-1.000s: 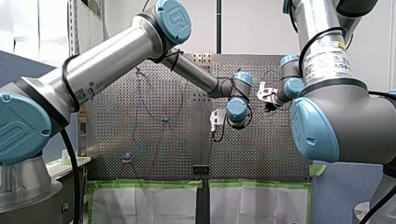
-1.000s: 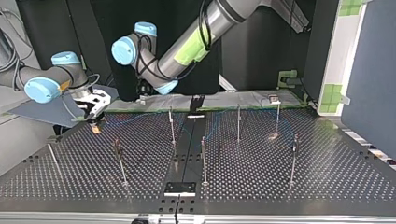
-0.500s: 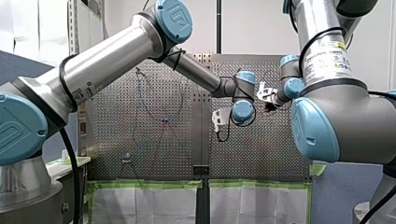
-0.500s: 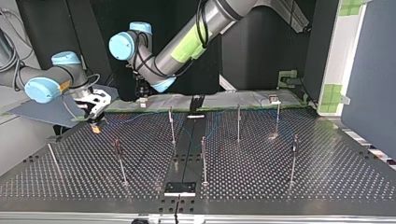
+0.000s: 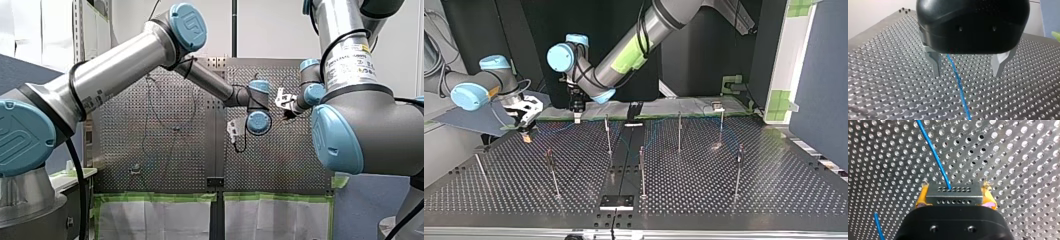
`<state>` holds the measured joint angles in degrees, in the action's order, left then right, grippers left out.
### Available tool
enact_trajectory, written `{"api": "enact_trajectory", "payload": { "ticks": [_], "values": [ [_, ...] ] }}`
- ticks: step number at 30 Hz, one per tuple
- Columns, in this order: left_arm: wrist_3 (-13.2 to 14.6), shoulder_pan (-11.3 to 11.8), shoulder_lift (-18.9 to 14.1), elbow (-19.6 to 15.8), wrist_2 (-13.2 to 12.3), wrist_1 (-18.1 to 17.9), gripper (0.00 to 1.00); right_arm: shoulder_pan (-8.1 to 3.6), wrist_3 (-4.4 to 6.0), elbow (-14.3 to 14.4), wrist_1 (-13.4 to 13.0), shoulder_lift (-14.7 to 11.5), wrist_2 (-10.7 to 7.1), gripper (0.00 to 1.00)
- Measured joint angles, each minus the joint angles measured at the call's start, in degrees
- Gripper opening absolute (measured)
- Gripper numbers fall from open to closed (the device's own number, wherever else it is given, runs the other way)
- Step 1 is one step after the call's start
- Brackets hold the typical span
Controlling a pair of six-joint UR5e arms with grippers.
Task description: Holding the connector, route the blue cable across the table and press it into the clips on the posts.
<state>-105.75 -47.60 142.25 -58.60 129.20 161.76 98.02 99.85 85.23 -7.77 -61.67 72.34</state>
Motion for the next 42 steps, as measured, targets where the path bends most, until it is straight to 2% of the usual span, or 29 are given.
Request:
{"api": "enact_trajectory", "payload": {
  "ticks": [10, 17, 21, 25, 26, 27, 29, 30, 31, 32, 34, 35, 42],
  "values": [
    [1.4, 2.17, 2.77, 4.43, 1.93, 0.25, 1.0, 0.02, -0.12, 0.0, -0.01, 0.0, -0.01, 0.0],
    [1.68, 2.47, 2.9, 7.56, 0.71, 0.25, 1.0, 0.02, -0.31, 0.0, -0.06, 0.0, 0.0, 0.0],
    [1.25, 2.43, 3.85, 8.88, -0.34, 0.94, 1.0, 0.02, -0.33, -0.01, -0.06, 0.0, 0.0, 0.0],
    [0.89, 2.46, 4.81, 9.55, -0.33, 1.63, 1.0, -0.03, -0.34, -0.01, -0.07, -0.01, 0.0, 0.0],
    [0.86, 2.49, 4.9, 9.7, -0.24, 1.77, 0.87, -0.03, -0.34, -0.01, -0.05, -0.01, 0.0, 0.0],
    [0.86, 2.55, 4.97, 9.93, -0.12, 2.04, 0.87, -0.04, -0.34, -0.01, -0.04, -0.01, 0.0, 0.0],
    [0.93, 2.66, 5.04, 10.26, 0.0, 2.45, 0.6, -0.04, -0.34, -0.01, -0.01, -0.03, -0.02, 0.0],
    [1.0, 2.71, 5.05, 10.42, 0.05, 2.66, 0.6, -0.04, -0.34, -0.01, 0.0, -0.02, -0.02, 0.0],
    [1.05, 2.75, 5.06, 10.51, 0.08, 2.79, 0.45, -0.02, -0.34, -0.01, 0.01, -0.03, -0.04, 0.0],
    [1.08, 2.78, 5.06, 10.58, 0.09, 2.89, 0.22, 0.01, -0.34, -0.01, 0.01, -0.04, -0.05, 0.0],
    [1.11, 2.79, 5.06, 10.68, 0.09, 3.04, 0.22, 0.04, -0.33, -0.01, 0.02, -0.06, -0.07, 0.0],
    [1.11, 2.8, 5.06, 10.7, 0.08, 3.09, 0.0, 0.04, -0.32, -0.02, 0.02, -0.07, -0.08, 0.0],
    [0.68, 2.46, 4.98, 10.91, 0.11, 4.64, 0.0, 0.11, -0.32, -0.24, 0.08, -0.18, -0.09, 0.0]
  ]
}}
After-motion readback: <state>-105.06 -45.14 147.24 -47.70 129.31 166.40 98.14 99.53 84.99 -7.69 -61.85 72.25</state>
